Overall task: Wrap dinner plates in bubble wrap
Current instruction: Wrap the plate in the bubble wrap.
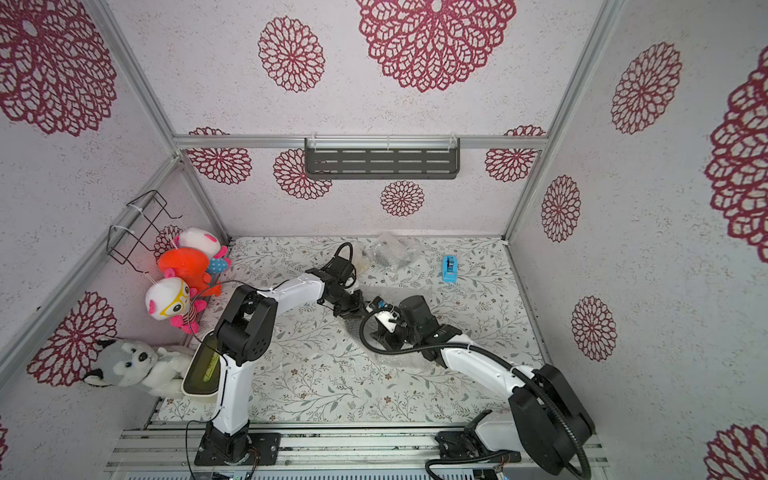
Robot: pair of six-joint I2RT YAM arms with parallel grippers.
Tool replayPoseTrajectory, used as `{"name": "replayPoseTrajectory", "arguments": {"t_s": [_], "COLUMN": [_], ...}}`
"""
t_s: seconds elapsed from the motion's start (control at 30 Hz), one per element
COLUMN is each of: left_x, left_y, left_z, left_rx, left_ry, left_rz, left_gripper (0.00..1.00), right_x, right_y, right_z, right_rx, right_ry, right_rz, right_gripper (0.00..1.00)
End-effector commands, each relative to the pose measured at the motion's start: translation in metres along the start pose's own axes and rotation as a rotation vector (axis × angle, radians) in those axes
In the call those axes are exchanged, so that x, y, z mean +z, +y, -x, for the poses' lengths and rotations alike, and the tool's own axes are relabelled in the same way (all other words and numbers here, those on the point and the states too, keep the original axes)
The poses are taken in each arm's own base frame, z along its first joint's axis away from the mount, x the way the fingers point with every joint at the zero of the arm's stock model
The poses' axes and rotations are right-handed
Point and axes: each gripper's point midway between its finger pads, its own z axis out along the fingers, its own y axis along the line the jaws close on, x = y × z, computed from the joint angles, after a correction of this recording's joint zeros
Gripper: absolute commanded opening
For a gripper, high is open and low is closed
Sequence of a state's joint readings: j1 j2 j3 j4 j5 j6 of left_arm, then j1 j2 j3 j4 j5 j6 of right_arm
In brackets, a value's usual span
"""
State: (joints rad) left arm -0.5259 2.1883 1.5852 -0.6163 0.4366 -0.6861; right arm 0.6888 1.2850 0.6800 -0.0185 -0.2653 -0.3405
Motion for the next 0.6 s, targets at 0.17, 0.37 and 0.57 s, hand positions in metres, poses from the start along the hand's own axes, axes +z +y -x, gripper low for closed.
{"name": "replayPoseTrajectory", "arguments": {"t_s": [0.17,0.37,0.57], "left_x": [0.008,0.013,0.019], "left_y": [0.01,0.021,0.025], "left_z": [-0.004,-0.015,-0.018], "left_rx": [-0.026,-0.038,-0.024], "left_ry": [0.001,0.018,0.022], "left_rz": [0.043,0.058,0.061], "left_gripper": [0.25,0.22,0.15], "right_x": [0.01,0.019,0.027], "right_y": [0.03,0.021,0.011], "right_z": [-0.075,-0.084,-0.075], "right_rx": [-0.5,-0.6,-0.692], "right_ry": [0.231,0.246,0.217], "right_rz": [0.039,-0.064,-0.137], "right_gripper": [0.55,0.53,0.22]}}
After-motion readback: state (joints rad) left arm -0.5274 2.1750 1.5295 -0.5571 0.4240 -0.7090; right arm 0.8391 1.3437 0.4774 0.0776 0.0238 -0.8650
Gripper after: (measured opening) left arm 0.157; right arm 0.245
